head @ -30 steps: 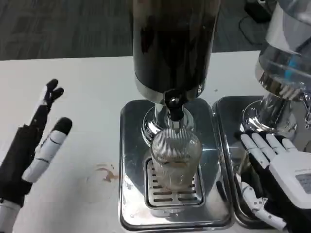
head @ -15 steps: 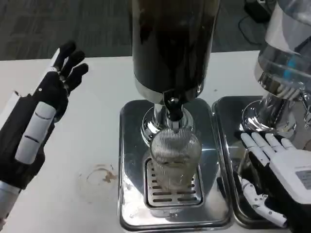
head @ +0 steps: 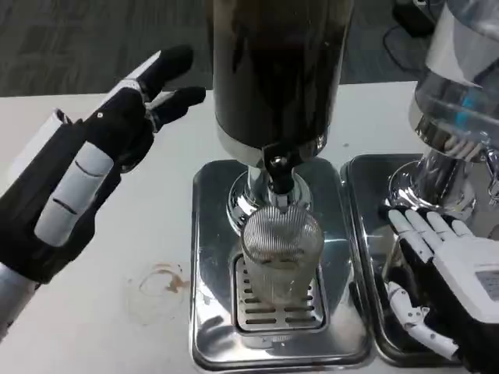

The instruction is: Grasp the cup under the faucet to collect the drink, then remove the cup.

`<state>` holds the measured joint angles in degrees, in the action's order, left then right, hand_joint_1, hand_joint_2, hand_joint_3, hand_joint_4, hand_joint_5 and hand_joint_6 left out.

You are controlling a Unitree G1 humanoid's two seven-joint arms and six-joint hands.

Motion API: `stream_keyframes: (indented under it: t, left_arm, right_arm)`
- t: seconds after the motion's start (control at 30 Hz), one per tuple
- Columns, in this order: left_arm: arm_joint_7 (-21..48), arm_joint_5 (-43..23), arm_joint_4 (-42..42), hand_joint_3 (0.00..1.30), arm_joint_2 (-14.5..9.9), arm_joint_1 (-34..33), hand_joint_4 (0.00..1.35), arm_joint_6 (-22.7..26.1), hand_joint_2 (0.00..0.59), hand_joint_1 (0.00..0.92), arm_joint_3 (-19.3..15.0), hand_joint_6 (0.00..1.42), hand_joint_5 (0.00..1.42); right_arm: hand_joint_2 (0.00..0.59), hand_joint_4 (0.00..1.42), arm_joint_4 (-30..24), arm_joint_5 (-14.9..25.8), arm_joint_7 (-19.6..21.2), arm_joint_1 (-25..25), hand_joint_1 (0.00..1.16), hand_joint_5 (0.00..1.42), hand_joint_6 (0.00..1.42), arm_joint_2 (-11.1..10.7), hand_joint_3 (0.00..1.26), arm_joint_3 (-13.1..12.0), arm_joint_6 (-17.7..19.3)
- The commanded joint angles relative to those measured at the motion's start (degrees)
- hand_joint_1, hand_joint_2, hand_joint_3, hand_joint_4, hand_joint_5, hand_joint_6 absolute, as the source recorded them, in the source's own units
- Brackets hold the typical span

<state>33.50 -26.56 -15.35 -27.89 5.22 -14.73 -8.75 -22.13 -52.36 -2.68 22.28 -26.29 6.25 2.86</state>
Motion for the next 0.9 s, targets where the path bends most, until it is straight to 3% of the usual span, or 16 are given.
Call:
stream_keyframes:
  t: [0.03,0.53,0.7,0.9]
  left_arm:
    - [3.78,-1.13,-0.82,0.08,-0.96,-1.01,0.00,1.95,0.190,0.000,0.48,0.04,0.07]
    - [9.25,-4.32,-4.95,0.05,-1.53,0.19,0.00,7.42,0.198,0.000,-0.19,0.06,0.09]
    - [9.93,-3.95,-2.59,0.04,-1.48,-0.75,0.00,8.35,0.199,0.000,-0.40,0.06,0.11]
    - [13.91,-3.30,1.90,0.06,-1.89,-5.24,0.00,8.47,0.193,0.000,1.65,0.06,0.11]
  right_arm:
    - [0.573,0.00,1.10,-0.45,0.83,-0.78,0.04,0.00,0.00,0.76,0.00,0.51,-0.65]
    - [0.578,0.00,1.87,-0.79,1.75,-1.37,0.06,0.00,0.00,2.03,0.00,1.77,-1.42]
    - [0.578,0.00,2.58,-0.88,2.13,-2.45,0.06,0.00,0.00,3.50,0.00,2.52,-2.43]
    - [0.578,0.00,2.59,-1.66,3.03,-1.69,0.06,0.00,0.00,4.74,0.00,3.44,-3.52]
